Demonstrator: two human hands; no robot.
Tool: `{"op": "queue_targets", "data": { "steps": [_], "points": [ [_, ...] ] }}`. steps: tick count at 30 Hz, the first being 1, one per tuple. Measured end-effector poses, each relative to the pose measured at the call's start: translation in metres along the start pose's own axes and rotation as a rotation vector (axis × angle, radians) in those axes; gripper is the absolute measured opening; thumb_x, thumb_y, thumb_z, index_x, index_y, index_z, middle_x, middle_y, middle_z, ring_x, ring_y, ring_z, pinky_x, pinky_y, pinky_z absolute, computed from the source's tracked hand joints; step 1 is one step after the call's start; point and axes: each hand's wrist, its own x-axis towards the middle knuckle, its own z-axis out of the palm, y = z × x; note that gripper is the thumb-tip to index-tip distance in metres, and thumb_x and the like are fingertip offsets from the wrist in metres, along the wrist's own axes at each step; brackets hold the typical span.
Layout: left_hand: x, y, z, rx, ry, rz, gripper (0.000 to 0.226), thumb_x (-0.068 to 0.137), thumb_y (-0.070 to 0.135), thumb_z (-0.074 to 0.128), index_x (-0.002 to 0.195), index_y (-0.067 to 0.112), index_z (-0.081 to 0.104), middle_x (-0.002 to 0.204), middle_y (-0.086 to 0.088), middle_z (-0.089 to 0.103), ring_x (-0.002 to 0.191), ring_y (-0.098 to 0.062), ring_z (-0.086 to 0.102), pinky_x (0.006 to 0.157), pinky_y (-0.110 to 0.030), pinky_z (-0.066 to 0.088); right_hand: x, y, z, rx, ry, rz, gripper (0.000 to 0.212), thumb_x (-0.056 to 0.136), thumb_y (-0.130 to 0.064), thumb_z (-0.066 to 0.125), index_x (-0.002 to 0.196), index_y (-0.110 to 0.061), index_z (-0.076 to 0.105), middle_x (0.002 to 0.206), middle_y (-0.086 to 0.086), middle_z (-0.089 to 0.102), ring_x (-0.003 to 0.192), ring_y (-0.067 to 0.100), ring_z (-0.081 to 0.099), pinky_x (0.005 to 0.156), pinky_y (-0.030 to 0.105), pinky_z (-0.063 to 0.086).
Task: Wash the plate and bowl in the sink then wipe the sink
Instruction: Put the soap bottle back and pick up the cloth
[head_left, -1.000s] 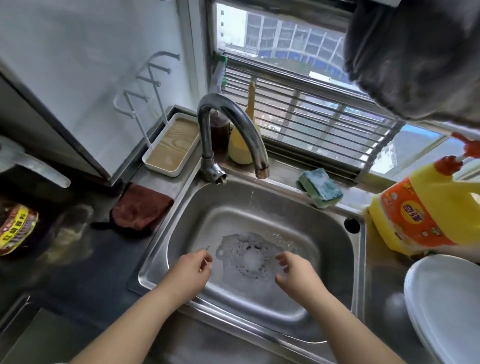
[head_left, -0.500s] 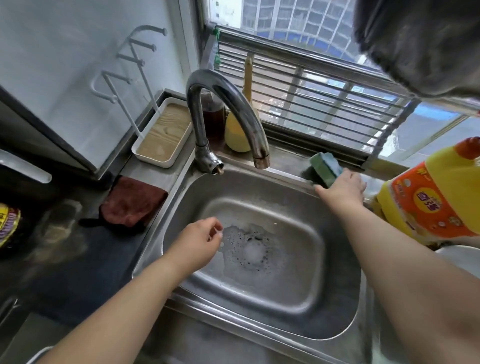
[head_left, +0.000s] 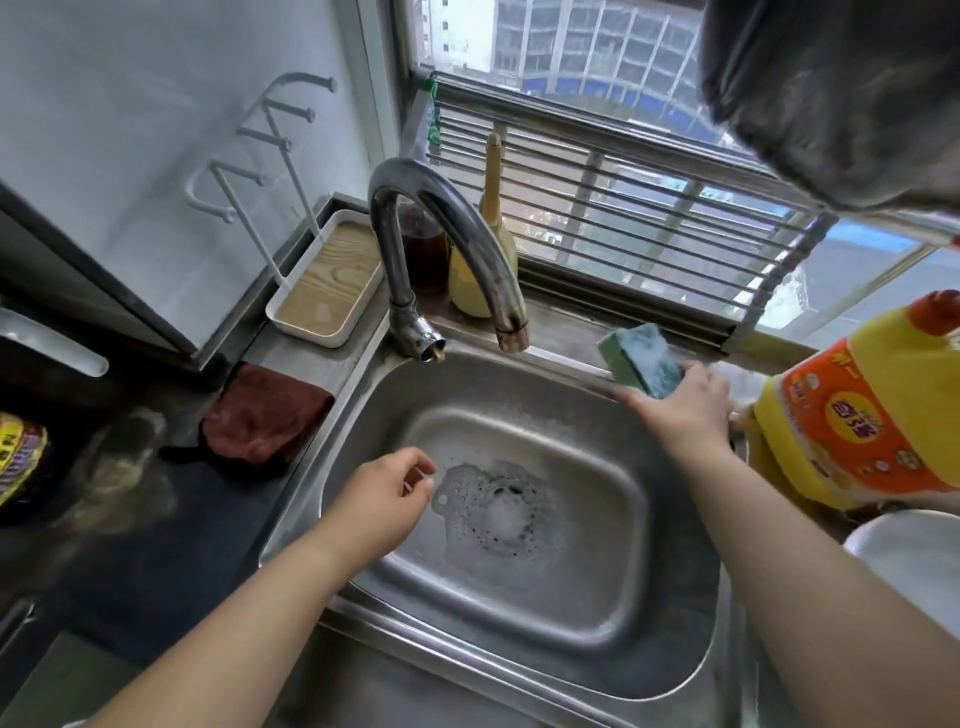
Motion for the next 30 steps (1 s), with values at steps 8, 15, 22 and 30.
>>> {"op": "queue_targets", "data": {
  "steps": [8, 15, 22, 30],
  "points": [
    [-0.012, -0.004, -0.018, -0.029, 0.063, -0.015, 0.015, 0.093, 0.023, 0.053, 0.106, 0.02, 0.061, 0.089, 0.007, 0.063, 0.086, -0.01, 0.059, 0.076, -0.024, 0.045, -0.08, 0.008, 0.032, 0.079, -0.312, 0.08, 0.09, 0.06, -0.062, 0.076, 0.126, -0.007, 0.053, 0.118, 0.014, 0.056, 0.106, 0.027, 0.056, 0.089, 0.036, 0.049],
    [-0.011, -0.025, -0.054, -0.046, 0.245, -0.048, 0.019, 0.091, 0.015, 0.056, 0.108, 0.012, 0.064, 0.103, -0.002, 0.066, 0.09, -0.015, 0.059, 0.08, -0.021, 0.042, -0.131, -0.078, 0.075, 0.092, -0.428, -0.071, 0.072, 0.05, -0.064, 0.059, 0.109, -0.022, 0.059, 0.102, 0.0, 0.057, 0.099, 0.021, 0.056, 0.088, 0.036, 0.049],
    [-0.001, -0.072, -0.104, -0.081, 0.332, -0.086, 0.02, 0.089, 0.013, 0.059, 0.108, 0.012, 0.066, 0.106, -0.005, 0.068, 0.093, -0.02, 0.063, 0.081, -0.024, 0.044, -0.134, -0.226, 0.107, 0.232, -0.375, -0.162, 0.077, 0.069, -0.059, 0.064, 0.124, -0.009, 0.046, 0.118, 0.008, 0.045, 0.113, 0.027, 0.049, 0.099, 0.039, 0.042],
    [0.014, -0.099, -0.138, -0.173, 0.304, -0.086, 0.018, 0.091, 0.017, 0.057, 0.107, 0.016, 0.064, 0.096, 0.001, 0.067, 0.087, -0.015, 0.063, 0.081, -0.025, 0.05, -0.092, -0.328, 0.136, 0.164, -0.285, -0.029, 0.085, 0.082, -0.056, 0.055, 0.136, 0.002, 0.024, 0.137, 0.017, 0.029, 0.128, 0.034, 0.032, 0.104, 0.037, 0.031]
  ]
}}
